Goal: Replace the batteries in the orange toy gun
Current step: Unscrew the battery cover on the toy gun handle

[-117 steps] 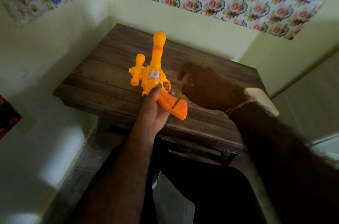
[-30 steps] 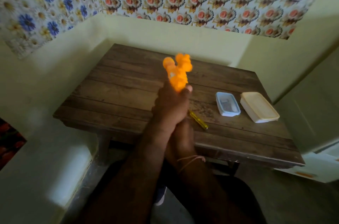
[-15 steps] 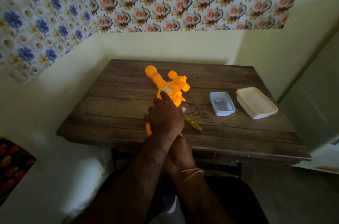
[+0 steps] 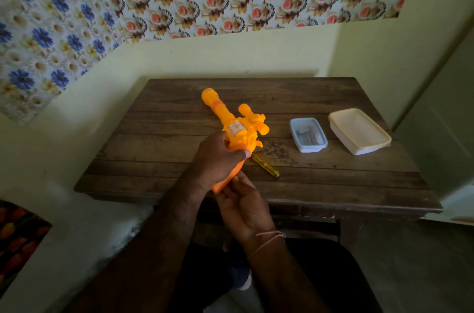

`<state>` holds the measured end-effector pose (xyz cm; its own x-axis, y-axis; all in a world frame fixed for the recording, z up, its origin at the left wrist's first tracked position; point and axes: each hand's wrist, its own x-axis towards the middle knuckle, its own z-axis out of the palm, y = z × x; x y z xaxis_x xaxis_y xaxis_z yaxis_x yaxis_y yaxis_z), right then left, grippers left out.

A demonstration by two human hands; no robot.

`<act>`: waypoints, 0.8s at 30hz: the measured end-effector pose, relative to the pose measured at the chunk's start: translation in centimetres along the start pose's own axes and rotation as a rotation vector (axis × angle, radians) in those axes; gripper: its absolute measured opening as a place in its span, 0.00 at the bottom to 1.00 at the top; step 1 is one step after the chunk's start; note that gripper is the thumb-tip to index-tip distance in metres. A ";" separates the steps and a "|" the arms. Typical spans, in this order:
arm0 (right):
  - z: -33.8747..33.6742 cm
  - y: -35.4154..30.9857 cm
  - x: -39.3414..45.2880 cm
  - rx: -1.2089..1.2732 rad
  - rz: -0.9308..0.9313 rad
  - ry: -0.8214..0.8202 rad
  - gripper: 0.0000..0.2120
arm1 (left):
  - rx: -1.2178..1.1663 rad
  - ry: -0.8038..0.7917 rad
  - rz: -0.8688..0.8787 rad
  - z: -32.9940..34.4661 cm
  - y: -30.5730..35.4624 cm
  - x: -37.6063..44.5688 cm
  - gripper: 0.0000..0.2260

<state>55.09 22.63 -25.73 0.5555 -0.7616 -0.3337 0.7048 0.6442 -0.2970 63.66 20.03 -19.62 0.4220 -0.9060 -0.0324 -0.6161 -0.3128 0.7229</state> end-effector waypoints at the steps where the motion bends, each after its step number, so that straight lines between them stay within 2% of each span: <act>1: -0.1 0.0 0.0 -0.004 0.000 -0.008 0.17 | -0.022 -0.002 0.003 -0.1 0.0 0.0 0.17; 8: 0.2 -0.5 -0.3 -0.010 0.000 -0.005 0.16 | -0.032 0.006 0.019 0.0 0.2 -0.2 0.19; 14: 0.4 -0.6 -0.9 -0.008 0.007 -0.035 0.16 | 0.123 0.097 0.055 0.7 0.5 -0.6 0.20; 17: 0.3 -0.6 -0.9 -0.031 0.010 -0.050 0.16 | 0.126 0.116 0.042 0.8 0.6 -0.8 0.25; 20: 0.1 -0.4 -0.9 -0.037 -0.008 -0.062 0.16 | 0.157 0.114 0.038 1.1 0.3 -0.9 0.24; 24: -0.1 0.0 -0.6 -0.056 -0.026 -0.087 0.17 | 0.335 0.124 0.028 1.5 0.1 -1.5 0.26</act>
<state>54.70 23.14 -25.64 0.5754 -0.7797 -0.2471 0.6950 0.6254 -0.3549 61.97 20.91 -20.53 0.4665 -0.8806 0.0831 -0.8039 -0.3829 0.4550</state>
